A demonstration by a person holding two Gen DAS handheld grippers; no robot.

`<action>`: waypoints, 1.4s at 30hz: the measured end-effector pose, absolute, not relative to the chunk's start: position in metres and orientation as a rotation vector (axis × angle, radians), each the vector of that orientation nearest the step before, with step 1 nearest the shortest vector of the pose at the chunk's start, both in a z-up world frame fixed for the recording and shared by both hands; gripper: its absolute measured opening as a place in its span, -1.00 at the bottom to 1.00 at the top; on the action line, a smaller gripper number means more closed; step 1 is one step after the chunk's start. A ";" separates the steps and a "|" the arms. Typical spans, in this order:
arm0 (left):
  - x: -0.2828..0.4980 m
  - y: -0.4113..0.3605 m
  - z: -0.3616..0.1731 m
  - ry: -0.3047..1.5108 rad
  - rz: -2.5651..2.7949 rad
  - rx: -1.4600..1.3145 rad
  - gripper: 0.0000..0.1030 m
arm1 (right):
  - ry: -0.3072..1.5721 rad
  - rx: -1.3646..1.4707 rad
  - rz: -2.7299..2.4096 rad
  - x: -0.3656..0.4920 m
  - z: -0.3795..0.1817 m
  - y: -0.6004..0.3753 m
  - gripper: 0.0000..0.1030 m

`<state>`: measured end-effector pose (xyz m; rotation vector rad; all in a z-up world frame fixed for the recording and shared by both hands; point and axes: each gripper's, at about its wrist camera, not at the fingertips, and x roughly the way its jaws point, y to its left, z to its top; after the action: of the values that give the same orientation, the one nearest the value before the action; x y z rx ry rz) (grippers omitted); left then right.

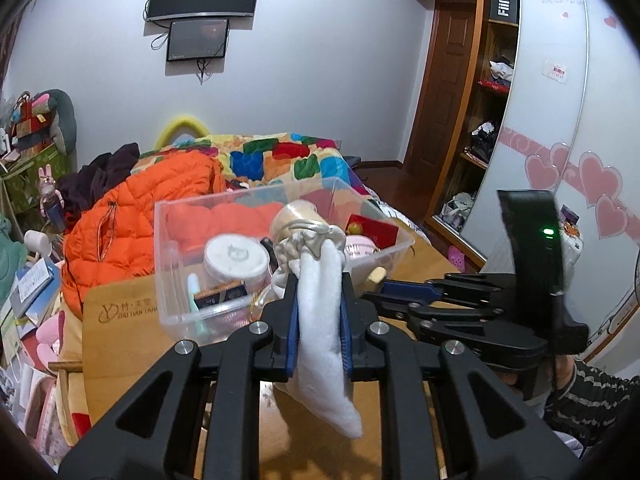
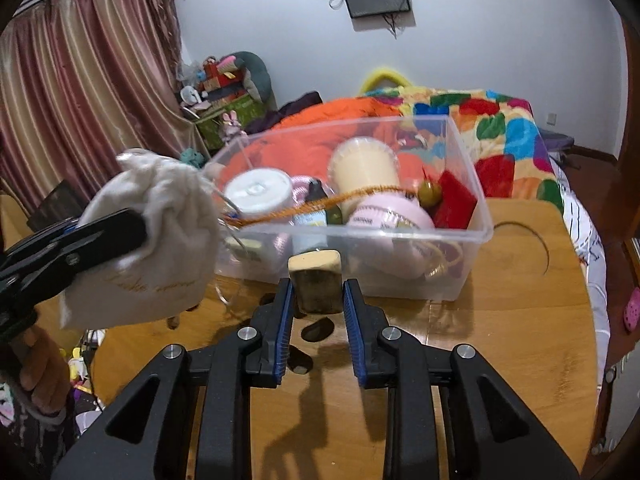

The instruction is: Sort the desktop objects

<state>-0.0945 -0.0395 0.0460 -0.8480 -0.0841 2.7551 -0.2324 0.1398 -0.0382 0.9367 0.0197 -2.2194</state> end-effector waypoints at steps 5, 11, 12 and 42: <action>-0.109 -0.038 0.055 -0.066 2.751 -0.845 -0.69 | 0.031 0.879 -2.233 -0.232 -0.021 0.141 -0.57; -0.126 -0.043 0.066 -0.104 2.732 -0.834 -0.69 | 0.039 0.837 -2.244 -0.239 -0.010 0.141 -0.57; -0.129 -0.045 0.068 -0.108 2.735 -0.828 -0.71 | 0.038 0.827 -2.249 -0.240 -0.008 0.141 -0.57; -0.119 -0.063 0.005 -0.045 2.701 -1.045 -0.42 | 0.118 0.896 -2.235 -0.285 -0.025 0.111 -0.57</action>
<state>-0.1186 -0.0629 0.0047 -1.0448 -0.0450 2.7008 -0.2849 0.1105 -0.0253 0.8961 0.1177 -2.2348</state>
